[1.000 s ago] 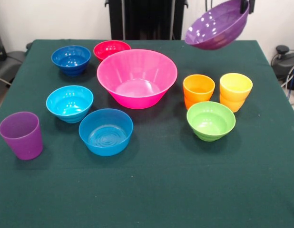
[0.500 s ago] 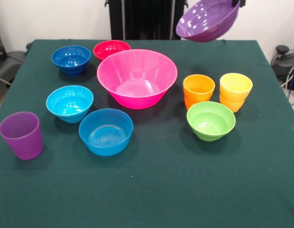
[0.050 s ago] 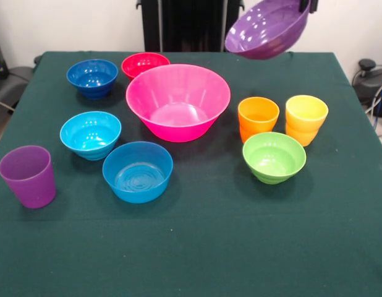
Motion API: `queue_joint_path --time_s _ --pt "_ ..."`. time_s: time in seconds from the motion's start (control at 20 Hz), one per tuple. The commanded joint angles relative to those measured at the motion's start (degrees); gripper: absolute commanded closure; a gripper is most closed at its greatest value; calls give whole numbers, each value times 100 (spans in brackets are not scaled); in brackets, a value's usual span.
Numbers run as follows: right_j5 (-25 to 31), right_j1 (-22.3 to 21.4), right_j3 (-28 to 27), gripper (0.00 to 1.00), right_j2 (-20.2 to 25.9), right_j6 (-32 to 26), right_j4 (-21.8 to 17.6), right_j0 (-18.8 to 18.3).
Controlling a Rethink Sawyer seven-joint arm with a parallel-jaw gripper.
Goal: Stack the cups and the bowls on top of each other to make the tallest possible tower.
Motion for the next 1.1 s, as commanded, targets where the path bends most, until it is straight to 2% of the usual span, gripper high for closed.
queue_joint_path --time_s 0.05,0.3,0.7,1.1 --pt "661 392 -613 100 376 77 -180 -168" --pt "835 395 -732 100 485 -133 -191 -381" --pt "1204 268 -799 100 809 -550 -243 -953" --pt "1147 437 -876 100 1033 -584 -427 -1229"
